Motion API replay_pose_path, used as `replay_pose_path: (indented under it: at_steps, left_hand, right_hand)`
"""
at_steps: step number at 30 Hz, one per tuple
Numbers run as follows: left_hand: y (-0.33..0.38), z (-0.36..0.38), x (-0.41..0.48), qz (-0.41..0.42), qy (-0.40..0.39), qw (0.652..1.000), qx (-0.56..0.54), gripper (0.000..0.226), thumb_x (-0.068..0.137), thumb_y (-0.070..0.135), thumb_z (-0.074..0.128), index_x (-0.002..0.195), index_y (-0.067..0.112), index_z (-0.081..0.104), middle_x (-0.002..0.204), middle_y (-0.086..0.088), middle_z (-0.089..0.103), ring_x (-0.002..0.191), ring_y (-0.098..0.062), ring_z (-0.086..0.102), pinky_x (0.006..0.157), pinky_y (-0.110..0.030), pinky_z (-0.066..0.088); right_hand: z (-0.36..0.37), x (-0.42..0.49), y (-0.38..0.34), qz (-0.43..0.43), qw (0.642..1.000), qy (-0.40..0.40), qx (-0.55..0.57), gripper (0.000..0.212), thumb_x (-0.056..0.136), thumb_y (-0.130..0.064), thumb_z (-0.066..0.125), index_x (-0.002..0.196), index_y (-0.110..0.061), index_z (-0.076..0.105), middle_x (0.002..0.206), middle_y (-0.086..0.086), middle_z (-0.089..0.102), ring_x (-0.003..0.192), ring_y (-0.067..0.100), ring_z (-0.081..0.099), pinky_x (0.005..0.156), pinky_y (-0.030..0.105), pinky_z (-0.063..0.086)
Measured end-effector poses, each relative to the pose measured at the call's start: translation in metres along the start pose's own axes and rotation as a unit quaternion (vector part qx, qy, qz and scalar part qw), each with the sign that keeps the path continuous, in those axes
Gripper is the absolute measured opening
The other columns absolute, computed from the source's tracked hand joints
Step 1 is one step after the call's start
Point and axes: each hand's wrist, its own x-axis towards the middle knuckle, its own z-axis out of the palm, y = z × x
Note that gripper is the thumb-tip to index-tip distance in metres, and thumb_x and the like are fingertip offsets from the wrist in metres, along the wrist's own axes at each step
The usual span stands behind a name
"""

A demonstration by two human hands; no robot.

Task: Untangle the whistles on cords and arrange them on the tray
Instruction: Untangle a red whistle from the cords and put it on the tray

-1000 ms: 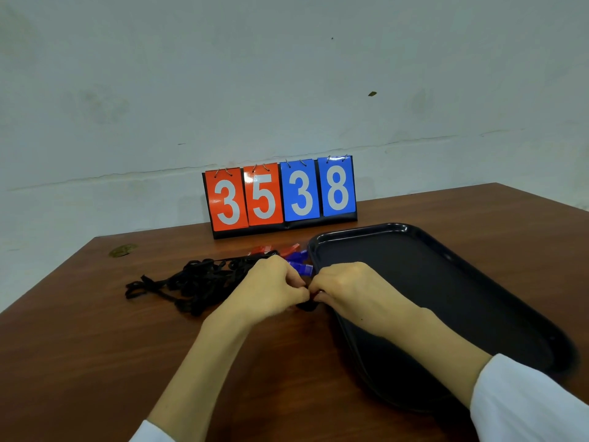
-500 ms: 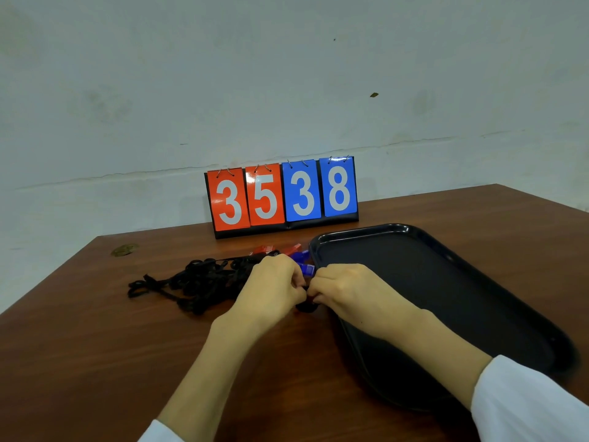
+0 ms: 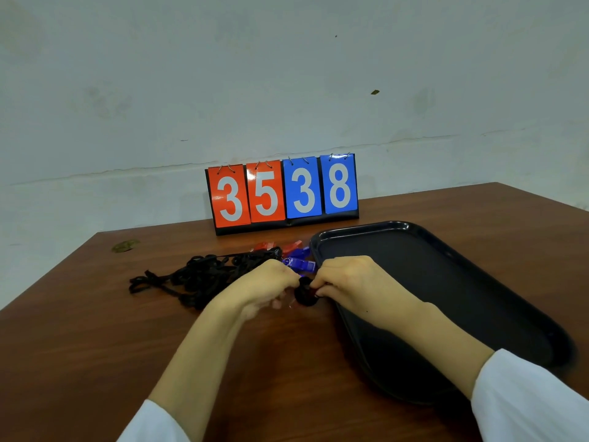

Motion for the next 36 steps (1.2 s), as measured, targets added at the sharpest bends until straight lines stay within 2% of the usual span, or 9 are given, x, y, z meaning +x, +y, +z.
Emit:
replay_pose_path:
  at_steps: [3,7,10,16,21,26,28,31,36]
  left_hand:
    - [-0.006,-0.007,0.0,-0.029,-0.035,0.995,-0.092,0.017,0.089,-0.001,0.054,0.1,-0.005,0.066,0.074,-0.01,0.058,0.051,-0.006,0.048,0.049,-0.019,0.038]
    - [-0.005,-0.005,0.001,0.03,0.027,0.997,-0.065,0.01,0.084,0.001,0.065,0.091,0.003,0.071,0.075,-0.012,0.07,0.058,-0.012,0.065,0.06,-0.021,0.057]
    - [-0.005,-0.002,0.001,0.085,0.056,0.995,-0.015,0.008,0.083,0.003,0.067,0.081,0.009,0.072,0.068,-0.01,0.07,0.056,-0.01,0.067,0.06,-0.021,0.058]
    - [-0.006,-0.004,0.002,0.114,0.023,0.993,0.032,0.006,0.08,0.011,0.071,0.085,0.009,0.074,0.07,-0.007,0.071,0.062,-0.011,0.066,0.067,-0.025,0.059]
    - [-0.01,-0.008,0.005,0.094,0.012,0.994,0.06,0.009,0.086,0.014,0.066,0.086,0.01,0.074,0.09,-0.012,0.07,0.075,-0.013,0.06,0.071,-0.026,0.051]
    - [-0.012,-0.003,0.007,-0.033,-0.037,0.988,-0.143,0.019,0.09,0.0,0.05,0.103,-0.006,0.062,0.075,-0.011,0.051,0.051,-0.01,0.043,0.046,-0.019,0.031]
    - [-0.01,-0.001,0.008,-0.055,-0.042,0.984,-0.163,0.016,0.091,-0.001,0.047,0.102,-0.001,0.059,0.071,-0.009,0.05,0.05,-0.01,0.042,0.046,-0.02,0.033]
    - [-0.008,-0.003,0.005,-0.043,-0.031,0.985,-0.166,0.017,0.088,-0.006,0.053,0.098,0.007,0.057,0.07,-0.011,0.057,0.053,-0.015,0.053,0.049,-0.024,0.047]
    - [-0.01,-0.005,0.003,0.04,-0.025,0.994,-0.095,0.01,0.087,-0.002,0.06,0.092,0.004,0.066,0.076,-0.012,0.065,0.057,-0.015,0.064,0.057,-0.024,0.056]
  right_hand:
    - [0.001,-0.001,-0.001,-0.013,1.0,-0.012,-0.015,0.013,0.083,-0.015,0.066,0.096,-0.012,0.069,0.09,0.004,0.069,0.084,0.018,0.066,0.077,0.035,0.055]
    - [-0.001,-0.002,-0.001,-0.019,0.999,-0.023,-0.031,0.014,0.085,-0.015,0.064,0.097,-0.008,0.069,0.091,0.007,0.069,0.084,0.022,0.065,0.075,0.038,0.055]
    - [-0.002,-0.002,-0.001,-0.027,0.999,-0.008,-0.037,0.011,0.081,-0.013,0.069,0.091,-0.009,0.07,0.086,0.007,0.069,0.078,0.022,0.067,0.071,0.037,0.056]
    - [0.0,-0.002,0.0,-0.035,0.999,0.0,-0.037,0.009,0.077,-0.013,0.073,0.085,-0.011,0.069,0.078,0.003,0.068,0.07,0.019,0.066,0.064,0.035,0.057]
    - [0.002,-0.002,-0.002,-0.029,0.999,-0.01,-0.017,0.013,0.08,-0.015,0.07,0.092,-0.012,0.069,0.086,0.004,0.07,0.078,0.018,0.067,0.073,0.033,0.056]
    - [0.001,-0.002,-0.003,-0.031,0.999,0.007,-0.016,0.011,0.076,-0.014,0.073,0.087,-0.014,0.069,0.079,0.001,0.068,0.073,0.016,0.066,0.065,0.032,0.057]
    - [0.001,-0.002,-0.004,-0.036,0.999,0.005,-0.022,0.013,0.075,-0.013,0.075,0.085,-0.014,0.069,0.078,0.001,0.068,0.071,0.016,0.066,0.063,0.032,0.057]
    - [0.002,-0.003,-0.004,-0.042,0.999,-0.002,-0.025,0.014,0.075,-0.012,0.075,0.087,-0.014,0.069,0.08,0.002,0.069,0.073,0.016,0.067,0.065,0.031,0.056]
    - [0.002,-0.003,0.001,-0.021,0.999,-0.011,-0.022,0.012,0.08,-0.015,0.07,0.092,-0.014,0.069,0.085,0.002,0.069,0.079,0.017,0.066,0.071,0.033,0.056]
